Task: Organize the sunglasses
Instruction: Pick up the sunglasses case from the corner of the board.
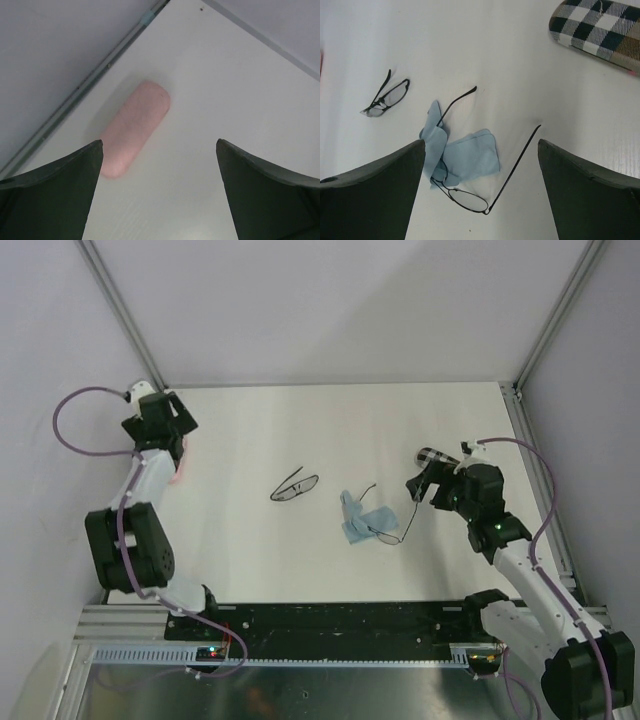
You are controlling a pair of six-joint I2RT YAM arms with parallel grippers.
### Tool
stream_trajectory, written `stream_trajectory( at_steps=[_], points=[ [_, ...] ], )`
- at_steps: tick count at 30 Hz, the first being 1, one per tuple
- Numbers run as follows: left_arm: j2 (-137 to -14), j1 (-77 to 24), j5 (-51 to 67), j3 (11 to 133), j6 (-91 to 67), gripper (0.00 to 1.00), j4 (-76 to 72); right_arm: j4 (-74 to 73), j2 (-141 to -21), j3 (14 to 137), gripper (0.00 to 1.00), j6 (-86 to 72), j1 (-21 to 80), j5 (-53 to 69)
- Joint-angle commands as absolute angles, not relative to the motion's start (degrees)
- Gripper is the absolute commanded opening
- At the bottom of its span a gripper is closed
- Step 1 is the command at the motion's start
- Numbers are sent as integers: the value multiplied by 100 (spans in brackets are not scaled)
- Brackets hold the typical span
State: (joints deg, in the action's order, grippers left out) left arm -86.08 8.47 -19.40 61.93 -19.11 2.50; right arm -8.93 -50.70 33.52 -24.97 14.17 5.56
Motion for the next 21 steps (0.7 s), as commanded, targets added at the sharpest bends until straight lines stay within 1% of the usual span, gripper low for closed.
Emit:
stream_trajectory(
  at_steps=[1, 7, 12, 17, 19, 21],
  points=[
    [-9410, 1026, -1817, 7181, -1341, 100, 855, -804, -4723, 3317, 99, -2378, 1467, 684],
    [-10179, 1197, -1545, 8105, -474, 100, 1339, -937, -4356, 3324, 99, -2353, 1476, 688],
    [-10562, 1291, -1120, 8269, 310, 100, 1400, -1037, -4283, 3303, 99, -2341, 1467, 713],
    [-11119, 1805, 162, 8452, 65, 100, 1671, -962, -4350, 3268, 99, -2395, 1467, 871],
    [-11334, 1868, 344, 8564, 117, 100, 1778, -893, -4368, 3243, 99, -2418, 1463, 916],
    [-11464, 1895, 260, 8614, 148, 100, 1813, -854, -4405, 3230, 99, -2433, 1456, 943]
  ],
)
